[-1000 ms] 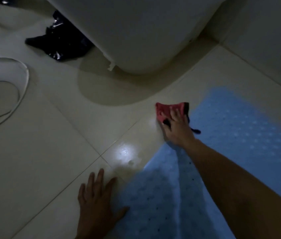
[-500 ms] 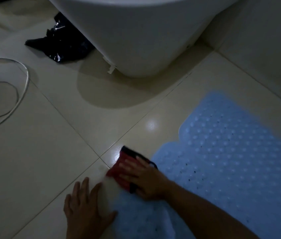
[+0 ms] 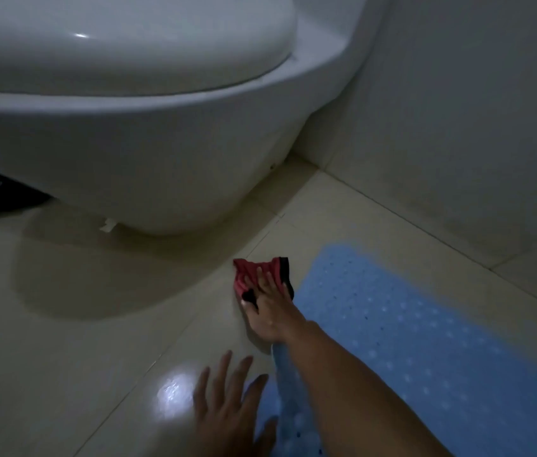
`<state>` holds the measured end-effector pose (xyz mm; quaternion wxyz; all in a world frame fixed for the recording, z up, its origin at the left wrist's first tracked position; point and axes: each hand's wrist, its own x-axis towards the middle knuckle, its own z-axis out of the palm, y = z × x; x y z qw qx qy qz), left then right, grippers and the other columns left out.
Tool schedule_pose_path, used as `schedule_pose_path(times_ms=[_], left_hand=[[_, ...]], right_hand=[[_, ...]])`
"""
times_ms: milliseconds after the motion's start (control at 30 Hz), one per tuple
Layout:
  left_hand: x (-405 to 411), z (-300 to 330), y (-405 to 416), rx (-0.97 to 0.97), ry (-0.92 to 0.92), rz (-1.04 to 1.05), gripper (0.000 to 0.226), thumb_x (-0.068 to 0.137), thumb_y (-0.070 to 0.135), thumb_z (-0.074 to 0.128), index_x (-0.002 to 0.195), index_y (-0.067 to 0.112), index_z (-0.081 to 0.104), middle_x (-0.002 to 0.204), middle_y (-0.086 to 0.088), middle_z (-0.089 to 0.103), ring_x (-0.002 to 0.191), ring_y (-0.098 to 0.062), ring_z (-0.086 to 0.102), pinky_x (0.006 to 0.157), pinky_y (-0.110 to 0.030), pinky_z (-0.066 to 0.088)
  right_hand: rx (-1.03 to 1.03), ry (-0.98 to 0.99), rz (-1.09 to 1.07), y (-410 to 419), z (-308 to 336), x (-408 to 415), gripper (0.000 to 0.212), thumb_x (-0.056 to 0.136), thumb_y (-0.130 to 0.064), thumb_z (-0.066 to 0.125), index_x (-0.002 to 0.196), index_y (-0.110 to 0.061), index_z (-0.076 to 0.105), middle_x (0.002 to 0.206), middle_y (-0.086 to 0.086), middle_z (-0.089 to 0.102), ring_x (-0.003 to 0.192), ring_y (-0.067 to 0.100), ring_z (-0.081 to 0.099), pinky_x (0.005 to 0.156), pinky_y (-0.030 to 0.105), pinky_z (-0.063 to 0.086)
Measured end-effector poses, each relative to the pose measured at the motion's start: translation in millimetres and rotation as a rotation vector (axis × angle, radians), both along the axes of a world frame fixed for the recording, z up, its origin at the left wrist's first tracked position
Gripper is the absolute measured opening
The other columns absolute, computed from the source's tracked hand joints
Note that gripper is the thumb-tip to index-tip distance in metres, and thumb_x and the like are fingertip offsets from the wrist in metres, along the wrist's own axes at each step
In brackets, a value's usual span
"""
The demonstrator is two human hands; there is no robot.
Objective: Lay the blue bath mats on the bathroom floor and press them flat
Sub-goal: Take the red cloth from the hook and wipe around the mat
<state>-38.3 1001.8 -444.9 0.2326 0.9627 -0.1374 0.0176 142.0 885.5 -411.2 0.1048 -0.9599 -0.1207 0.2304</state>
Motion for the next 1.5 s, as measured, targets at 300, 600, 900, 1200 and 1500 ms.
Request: schedule_pose_path(times_ms=[300, 600, 900, 1200, 1500], left_hand=[[105.2, -13.1, -79.7, 0.121, 0.035, -0.063, 0.071, 0.093, 0.056, 0.041, 0.147, 0.014, 0.056, 0.158, -0.011, 0.047, 0.147, -0.039, 0.041, 0.115, -0.06, 0.024], [107.9, -20.1, -74.7, 0.215, 0.059, -0.073, 0.075, 0.099, 0.065, 0.033, 0.159, 0.018, 0.038, 0.168, -0.009, 0.029, 0.157, -0.035, 0.021, 0.123, -0.062, 0.02], [105.8, -19.2, -78.0, 0.251, 0.056, -0.062, 0.076, 0.098, 0.066, 0.036, 0.16, 0.022, 0.035, 0.171, -0.005, 0.021, 0.159, -0.031, 0.011, 0.125, -0.06, 0.015], [106.4, -22.6, -79.1, 0.223, 0.016, -0.047, 0.074, 0.098, 0.065, 0.034, 0.158, 0.02, 0.04, 0.17, -0.005, 0.023, 0.159, -0.03, 0.011, 0.124, -0.061, 0.018], [114.2, -16.6, -83.7, 0.281, 0.054, -0.065, 0.076, 0.1, 0.067, 0.022, 0.161, 0.022, 0.033, 0.171, -0.006, 0.02, 0.159, -0.032, 0.01, 0.125, -0.06, 0.013]], right_hand=[[-0.041, 0.026, -0.051, -55.3, -9.6, 100.6, 0.064, 0.107, -0.047, 0.021, 0.16, -0.029, -0.01, 0.168, 0.0, -0.022, 0.155, 0.02, -0.019, 0.126, 0.05, -0.008], [0.031, -0.055, -0.047, -88.1, -12.9, 142.7, 0.061, 0.108, -0.047, 0.017, 0.162, -0.028, -0.006, 0.17, 0.001, -0.014, 0.156, 0.021, -0.014, 0.125, 0.052, -0.008], [0.058, -0.071, -0.146, -137.4, 24.0, 168.4, 0.059, 0.11, -0.04, 0.026, 0.162, -0.021, 0.007, 0.17, 0.009, 0.011, 0.157, 0.026, 0.008, 0.128, 0.046, 0.006], [-0.178, -0.193, -0.51, -348.8, 8.1, 126.0, 0.056, 0.105, -0.051, 0.025, 0.157, -0.031, 0.028, 0.143, 0.018, 0.057, 0.132, 0.038, 0.052, 0.12, 0.045, 0.027], [0.097, -0.513, -0.418, -279.3, -25.1, 114.8, 0.054, 0.1, -0.045, 0.027, 0.151, -0.037, 0.042, 0.143, 0.006, 0.056, 0.135, 0.029, 0.047, 0.119, 0.054, 0.027]])
